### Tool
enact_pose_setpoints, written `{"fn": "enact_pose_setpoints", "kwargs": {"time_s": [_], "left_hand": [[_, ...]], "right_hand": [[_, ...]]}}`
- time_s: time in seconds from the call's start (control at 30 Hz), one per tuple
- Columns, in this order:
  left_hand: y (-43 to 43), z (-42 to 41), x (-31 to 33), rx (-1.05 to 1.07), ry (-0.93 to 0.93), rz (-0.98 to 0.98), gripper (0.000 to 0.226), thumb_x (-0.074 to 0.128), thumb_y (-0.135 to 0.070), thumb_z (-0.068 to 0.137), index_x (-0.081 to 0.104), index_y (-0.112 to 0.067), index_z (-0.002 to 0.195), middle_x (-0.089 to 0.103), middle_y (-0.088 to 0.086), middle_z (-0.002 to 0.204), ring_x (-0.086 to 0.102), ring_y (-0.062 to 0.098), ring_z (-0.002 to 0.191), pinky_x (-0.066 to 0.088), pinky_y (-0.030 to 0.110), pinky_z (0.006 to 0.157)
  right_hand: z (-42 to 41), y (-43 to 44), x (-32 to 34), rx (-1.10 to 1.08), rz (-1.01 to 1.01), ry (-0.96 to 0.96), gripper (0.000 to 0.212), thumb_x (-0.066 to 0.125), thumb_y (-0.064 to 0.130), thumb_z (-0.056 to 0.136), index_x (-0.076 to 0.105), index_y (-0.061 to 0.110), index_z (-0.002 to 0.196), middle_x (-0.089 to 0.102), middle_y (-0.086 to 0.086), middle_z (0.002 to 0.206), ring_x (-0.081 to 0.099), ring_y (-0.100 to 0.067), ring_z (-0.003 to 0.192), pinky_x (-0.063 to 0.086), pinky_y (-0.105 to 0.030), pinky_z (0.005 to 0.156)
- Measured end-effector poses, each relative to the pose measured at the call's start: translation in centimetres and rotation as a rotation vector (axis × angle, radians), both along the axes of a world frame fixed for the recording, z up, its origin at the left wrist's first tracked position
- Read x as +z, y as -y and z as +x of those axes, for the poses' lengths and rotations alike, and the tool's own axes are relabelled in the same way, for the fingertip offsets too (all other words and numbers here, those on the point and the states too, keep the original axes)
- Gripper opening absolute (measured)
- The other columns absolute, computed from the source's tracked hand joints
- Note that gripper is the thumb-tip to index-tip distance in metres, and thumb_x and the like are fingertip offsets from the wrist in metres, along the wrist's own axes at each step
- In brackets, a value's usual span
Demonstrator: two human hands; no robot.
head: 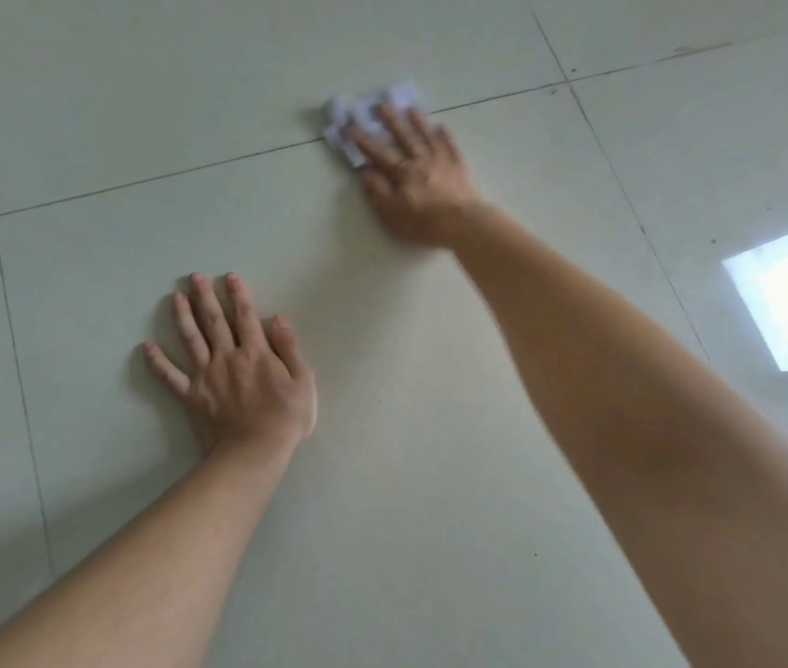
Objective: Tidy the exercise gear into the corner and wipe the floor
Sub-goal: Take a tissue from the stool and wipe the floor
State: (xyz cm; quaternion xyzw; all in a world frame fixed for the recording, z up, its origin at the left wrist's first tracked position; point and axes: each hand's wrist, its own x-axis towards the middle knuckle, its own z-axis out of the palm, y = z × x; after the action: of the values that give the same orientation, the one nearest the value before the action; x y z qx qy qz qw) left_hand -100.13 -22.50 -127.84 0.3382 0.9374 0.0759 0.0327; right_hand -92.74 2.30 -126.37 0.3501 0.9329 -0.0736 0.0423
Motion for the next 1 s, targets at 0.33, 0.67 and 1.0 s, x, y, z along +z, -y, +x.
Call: {"fn": "enact_pose_setpoints", "kwargs": {"time_s": [0.33,0.67,1.0], "left_hand": [[0.0,0.2,0.0,-0.021,0.006,0.032,0.064,0.025,-0.045,0.097,0.026,-0.017,0.154,0.016,0.011,0.164,0.011,0.028,0.151,0.004,0.063,0.115],[0.1,-0.3,-0.4,-0.035,0.019,0.069,0.064,0.026,-0.046,0.099,0.023,-0.013,0.155,0.013,0.013,0.164,0.008,0.030,0.151,0.001,0.066,0.115],[-2.2,-10.5,-12.1,0.051,0.295,0.265,0.107,0.003,-0.099,0.066,0.035,-0.028,0.141,0.038,0.008,0.154,0.033,0.041,0.142,0.025,0.063,0.112]], "right_hand": [[10.4,-6.2,1.2,-0.767,-0.148,-0.013,0.062,0.024,0.053,0.102,0.009,0.039,0.160,-0.006,-0.007,0.169,-0.007,-0.031,0.155,-0.004,-0.045,0.124],[23.0,11.4,1.5,-0.756,-0.199,-0.070,0.062,0.025,0.060,0.102,0.008,0.044,0.159,-0.011,-0.003,0.169,-0.017,-0.030,0.154,-0.013,-0.045,0.123],[35.3,26.6,1.5,-0.996,-0.188,-0.084,0.061,0.026,0.063,0.101,0.010,0.047,0.158,-0.010,0.001,0.169,-0.018,-0.026,0.154,-0.014,-0.042,0.123]]}}
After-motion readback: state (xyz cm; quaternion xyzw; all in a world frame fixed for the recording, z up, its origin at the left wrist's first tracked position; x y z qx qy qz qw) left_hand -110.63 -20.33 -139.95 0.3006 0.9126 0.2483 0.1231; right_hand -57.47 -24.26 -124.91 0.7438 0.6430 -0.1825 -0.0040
